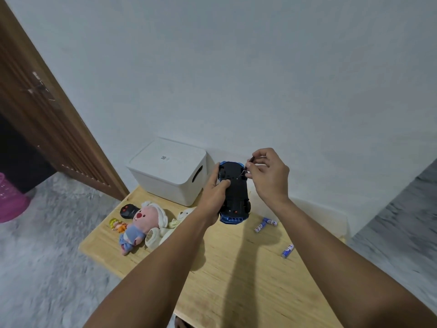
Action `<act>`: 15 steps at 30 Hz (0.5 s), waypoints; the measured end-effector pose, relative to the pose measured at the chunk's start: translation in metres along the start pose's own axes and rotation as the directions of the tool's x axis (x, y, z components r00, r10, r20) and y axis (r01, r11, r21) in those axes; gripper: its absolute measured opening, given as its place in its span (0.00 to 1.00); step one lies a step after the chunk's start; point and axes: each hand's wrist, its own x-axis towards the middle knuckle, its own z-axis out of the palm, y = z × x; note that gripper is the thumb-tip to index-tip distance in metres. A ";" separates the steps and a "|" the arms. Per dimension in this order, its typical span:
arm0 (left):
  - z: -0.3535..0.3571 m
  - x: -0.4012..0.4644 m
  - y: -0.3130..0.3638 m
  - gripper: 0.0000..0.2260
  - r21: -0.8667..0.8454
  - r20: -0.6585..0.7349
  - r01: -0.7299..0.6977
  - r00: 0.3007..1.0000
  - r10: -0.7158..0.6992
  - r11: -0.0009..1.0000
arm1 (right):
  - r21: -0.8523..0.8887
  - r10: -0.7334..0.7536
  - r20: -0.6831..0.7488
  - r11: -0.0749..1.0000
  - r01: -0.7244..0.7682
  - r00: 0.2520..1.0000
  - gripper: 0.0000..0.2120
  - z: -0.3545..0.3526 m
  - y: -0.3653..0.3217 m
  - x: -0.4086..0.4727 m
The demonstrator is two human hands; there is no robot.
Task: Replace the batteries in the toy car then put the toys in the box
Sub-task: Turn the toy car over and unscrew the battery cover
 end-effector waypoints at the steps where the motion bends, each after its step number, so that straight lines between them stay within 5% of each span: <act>1: 0.001 0.000 0.000 0.25 -0.004 0.001 0.003 1.000 -0.003 1.000 | 0.000 -0.002 -0.001 1.000 0.002 1.000 0.08 0.000 0.000 0.001; 15: 0.008 -0.003 0.001 0.24 0.034 0.004 0.014 1.000 -0.014 0.999 | -0.111 -0.042 -0.048 0.993 0.037 0.998 0.08 -0.003 0.007 0.007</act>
